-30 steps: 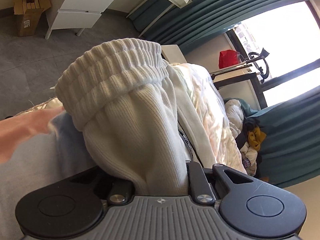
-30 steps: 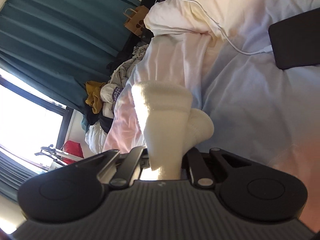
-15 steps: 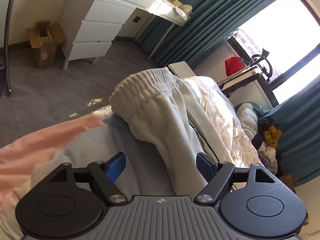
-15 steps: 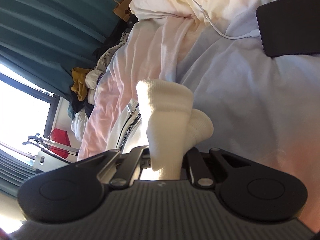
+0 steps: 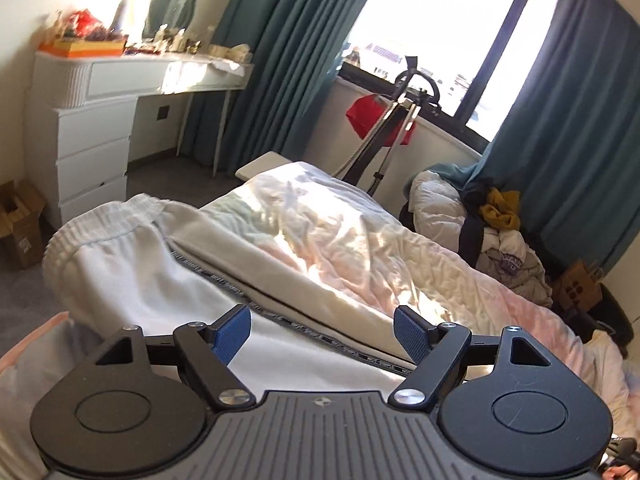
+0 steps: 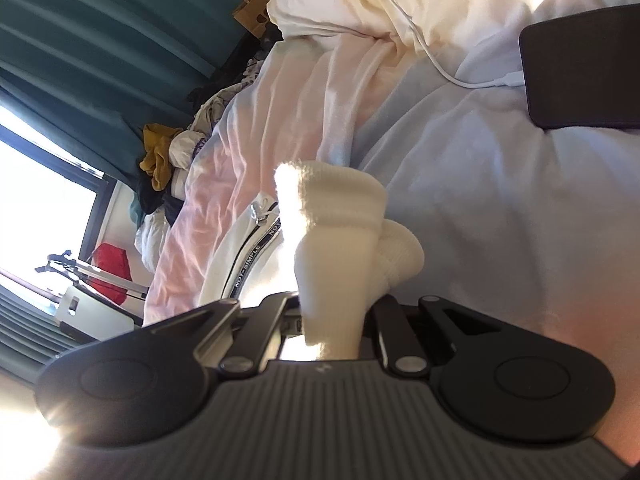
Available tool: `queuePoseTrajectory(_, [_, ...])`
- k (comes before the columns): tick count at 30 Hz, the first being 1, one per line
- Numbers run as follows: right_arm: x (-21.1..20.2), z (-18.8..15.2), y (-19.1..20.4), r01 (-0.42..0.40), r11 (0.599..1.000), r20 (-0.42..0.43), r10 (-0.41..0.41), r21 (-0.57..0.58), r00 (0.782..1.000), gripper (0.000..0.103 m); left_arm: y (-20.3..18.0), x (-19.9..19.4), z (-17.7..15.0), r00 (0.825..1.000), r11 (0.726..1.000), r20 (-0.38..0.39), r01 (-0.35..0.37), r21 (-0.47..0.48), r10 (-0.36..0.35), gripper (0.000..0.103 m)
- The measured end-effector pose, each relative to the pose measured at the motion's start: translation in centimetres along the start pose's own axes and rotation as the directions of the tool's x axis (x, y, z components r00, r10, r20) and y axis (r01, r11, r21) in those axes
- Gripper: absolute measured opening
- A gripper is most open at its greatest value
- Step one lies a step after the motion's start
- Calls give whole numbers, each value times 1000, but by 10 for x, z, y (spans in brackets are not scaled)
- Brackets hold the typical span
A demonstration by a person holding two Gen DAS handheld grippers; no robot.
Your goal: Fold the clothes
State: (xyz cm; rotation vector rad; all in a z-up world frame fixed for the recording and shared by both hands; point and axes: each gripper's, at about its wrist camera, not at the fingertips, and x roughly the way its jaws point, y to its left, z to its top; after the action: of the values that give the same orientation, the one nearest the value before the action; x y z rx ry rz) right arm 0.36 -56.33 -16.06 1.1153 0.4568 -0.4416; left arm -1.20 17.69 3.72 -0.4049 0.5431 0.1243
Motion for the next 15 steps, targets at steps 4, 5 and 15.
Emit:
queuePoseTrajectory(4, [-3, -1, 4, -14, 1000, 11, 14, -20, 1000, 9, -48, 37, -19, 998, 997, -47, 53, 62, -50, 81])
queuePoseTrajectory(5, [-4, -1, 5, -17, 999, 15, 17, -31, 1000, 9, -56, 49, -26, 997, 996, -59, 62, 69, -58, 81])
queuePoseTrajectory(15, [-4, 0, 3, -39, 999, 19, 39, -38, 999, 9, -96, 143, -89, 980, 981, -200, 59, 186, -21, 81])
